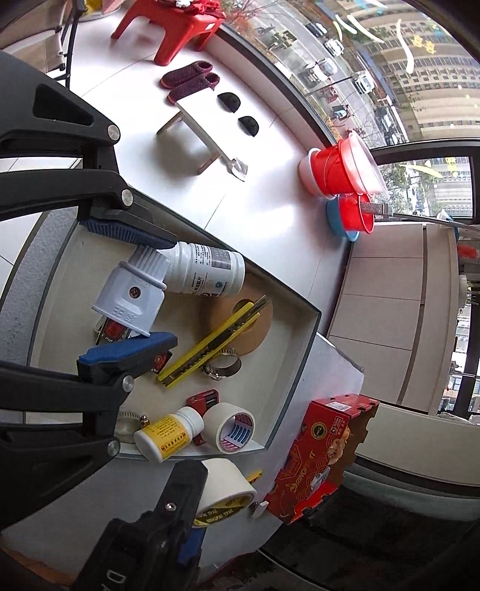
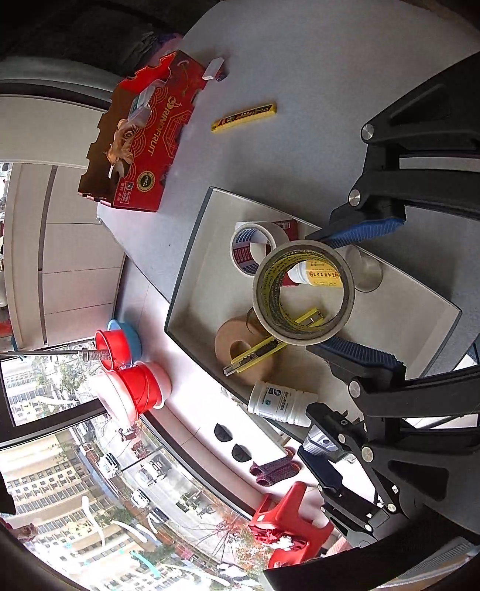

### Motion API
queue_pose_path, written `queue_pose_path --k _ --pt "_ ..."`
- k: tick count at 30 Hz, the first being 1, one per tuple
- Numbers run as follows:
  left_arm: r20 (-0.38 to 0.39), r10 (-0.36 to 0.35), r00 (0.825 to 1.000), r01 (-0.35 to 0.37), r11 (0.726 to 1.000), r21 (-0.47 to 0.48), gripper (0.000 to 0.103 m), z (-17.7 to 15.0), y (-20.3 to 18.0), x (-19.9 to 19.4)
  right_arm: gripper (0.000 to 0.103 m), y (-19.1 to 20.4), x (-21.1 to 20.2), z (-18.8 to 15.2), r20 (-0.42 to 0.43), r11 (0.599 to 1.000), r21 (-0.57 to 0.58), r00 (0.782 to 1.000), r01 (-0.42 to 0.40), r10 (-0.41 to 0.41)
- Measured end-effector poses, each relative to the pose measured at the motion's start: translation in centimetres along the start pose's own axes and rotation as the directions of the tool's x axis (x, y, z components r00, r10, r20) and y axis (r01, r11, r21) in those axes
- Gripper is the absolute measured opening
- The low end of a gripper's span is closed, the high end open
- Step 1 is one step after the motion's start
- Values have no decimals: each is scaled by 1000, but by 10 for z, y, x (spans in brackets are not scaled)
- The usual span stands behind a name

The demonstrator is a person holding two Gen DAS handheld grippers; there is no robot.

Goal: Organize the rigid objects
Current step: 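Carry the white plug with left tool while right tool carries the tape roll to the tray, then open left tool to drop the plug in the tray while right tool releases the tape roll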

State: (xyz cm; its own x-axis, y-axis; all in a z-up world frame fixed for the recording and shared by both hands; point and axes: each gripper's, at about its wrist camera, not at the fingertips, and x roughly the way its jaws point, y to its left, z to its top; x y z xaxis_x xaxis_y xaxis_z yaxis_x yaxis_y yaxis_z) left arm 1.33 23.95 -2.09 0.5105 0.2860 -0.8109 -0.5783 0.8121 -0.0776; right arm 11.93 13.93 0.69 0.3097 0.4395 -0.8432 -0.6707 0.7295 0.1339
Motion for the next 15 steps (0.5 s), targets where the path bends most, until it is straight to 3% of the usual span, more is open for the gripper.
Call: queue_pose_path --k 15 --pt "-44 17 999 -16 999 28 50 5 -11 23 50 -3 42 12 -73 999 -32 997 13 -15"
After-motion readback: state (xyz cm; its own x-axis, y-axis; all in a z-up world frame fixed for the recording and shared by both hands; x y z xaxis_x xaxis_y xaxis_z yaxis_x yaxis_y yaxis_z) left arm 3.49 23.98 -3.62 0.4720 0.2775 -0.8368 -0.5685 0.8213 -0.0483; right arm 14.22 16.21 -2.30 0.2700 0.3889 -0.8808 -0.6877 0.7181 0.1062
